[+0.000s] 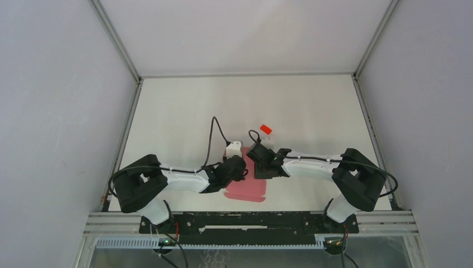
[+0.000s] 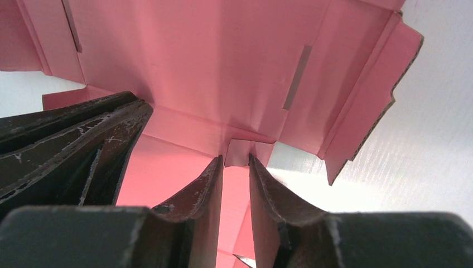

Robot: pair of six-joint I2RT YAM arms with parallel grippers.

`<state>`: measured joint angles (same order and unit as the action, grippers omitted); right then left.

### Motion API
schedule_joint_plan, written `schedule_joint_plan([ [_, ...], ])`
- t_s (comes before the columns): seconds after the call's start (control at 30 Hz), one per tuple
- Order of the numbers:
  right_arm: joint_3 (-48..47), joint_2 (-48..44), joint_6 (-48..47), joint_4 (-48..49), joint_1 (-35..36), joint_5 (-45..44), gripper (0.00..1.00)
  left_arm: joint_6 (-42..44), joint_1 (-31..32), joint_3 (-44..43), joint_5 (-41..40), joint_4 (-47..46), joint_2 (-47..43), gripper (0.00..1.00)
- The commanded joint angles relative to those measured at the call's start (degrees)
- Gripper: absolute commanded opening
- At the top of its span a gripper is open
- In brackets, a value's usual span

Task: Fold the paper box
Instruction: Fold the paper box at the center of the board.

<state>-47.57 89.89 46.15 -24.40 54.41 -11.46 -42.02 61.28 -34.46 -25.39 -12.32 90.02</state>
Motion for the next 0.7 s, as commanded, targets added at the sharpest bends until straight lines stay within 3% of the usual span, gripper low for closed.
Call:
schedule_joint_plan([
  [0.0, -1.2, -0.3, -1.5, -2.3, -0.6, 0.2, 0.33, 0.6, 0.2, -0.2, 0.4, 2.8, -3.8, 0.15],
  [0.53, -1.2, 0.1, -1.8, -2.1, -0.9, 0.9, 0.33, 1.5, -1.9, 3.5, -4.6, 14.7, -23.0, 0.17],
  [0.6, -1.2, 0.1, -1.7, -2.0, -0.9, 1.0, 0.33, 1.1, -2.4, 4.7, -3.7, 14.1, -23.2, 0.13],
  [0.67, -1.2, -0.4, -1.8, -1.8, -0.9, 1.3, 0.34, 0.6, -2.6, 5.7, -3.5, 13.5, -22.5, 0.01],
])
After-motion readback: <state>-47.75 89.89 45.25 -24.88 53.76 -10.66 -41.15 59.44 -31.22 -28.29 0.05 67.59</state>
